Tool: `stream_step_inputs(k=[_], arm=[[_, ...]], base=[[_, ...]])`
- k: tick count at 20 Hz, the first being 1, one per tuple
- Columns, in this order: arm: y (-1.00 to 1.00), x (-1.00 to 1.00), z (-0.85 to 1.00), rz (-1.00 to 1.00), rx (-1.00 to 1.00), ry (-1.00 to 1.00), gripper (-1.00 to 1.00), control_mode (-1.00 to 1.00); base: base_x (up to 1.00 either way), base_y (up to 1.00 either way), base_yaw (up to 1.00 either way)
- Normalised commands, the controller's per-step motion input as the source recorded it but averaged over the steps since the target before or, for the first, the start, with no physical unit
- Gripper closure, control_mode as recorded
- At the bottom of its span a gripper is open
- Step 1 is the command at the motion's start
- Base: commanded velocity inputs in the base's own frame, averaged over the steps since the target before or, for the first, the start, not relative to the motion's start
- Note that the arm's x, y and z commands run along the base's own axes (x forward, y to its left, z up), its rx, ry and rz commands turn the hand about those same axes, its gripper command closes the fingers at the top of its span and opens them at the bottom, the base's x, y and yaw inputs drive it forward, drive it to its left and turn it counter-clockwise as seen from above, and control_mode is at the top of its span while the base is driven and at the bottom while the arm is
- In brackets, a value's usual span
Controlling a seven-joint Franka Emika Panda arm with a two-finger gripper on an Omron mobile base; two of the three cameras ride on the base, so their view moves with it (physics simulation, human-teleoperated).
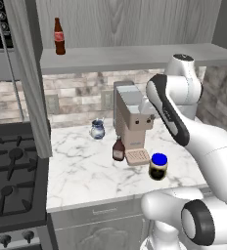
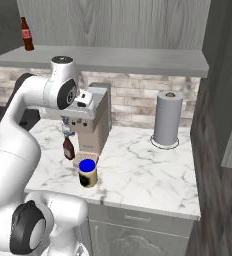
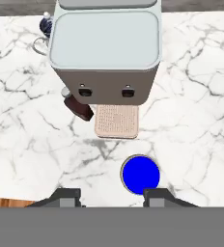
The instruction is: Pick the mayonnaise and ketchup from the counter and place them in the cabinet.
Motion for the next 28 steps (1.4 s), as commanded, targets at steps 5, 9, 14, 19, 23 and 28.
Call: stream_step_inputs(k=[5,9,14,19,23,28], arm=[[0.0,-0.16,0.0,0.0,0.0,0.0,-1.0,-1.0],[0.0,-0.41,0.0,0.0,0.0,0.0,-1.0,-1.0],[0.0,-0.42,-0.02,0.0,0.0,0.0,-1.0,-1.0],[0.0,-0.28,-0.07,0.0,0.0,0.0,-1.0,-1.0],[0.0,-0.2,-0.18,0.0,0.0,0.0,-1.0,-1.0],[0.0,-0.18,-0.31,0.01,0.0,0.0,-1.0,-1.0]], base=[[0.0,0.0,0.0],[0.0,0.0,0.0],[0.0,0.0,0.0],[0.0,0.0,0.0],[0.0,0.0,0.0],[0.0,0.0,0.0]])
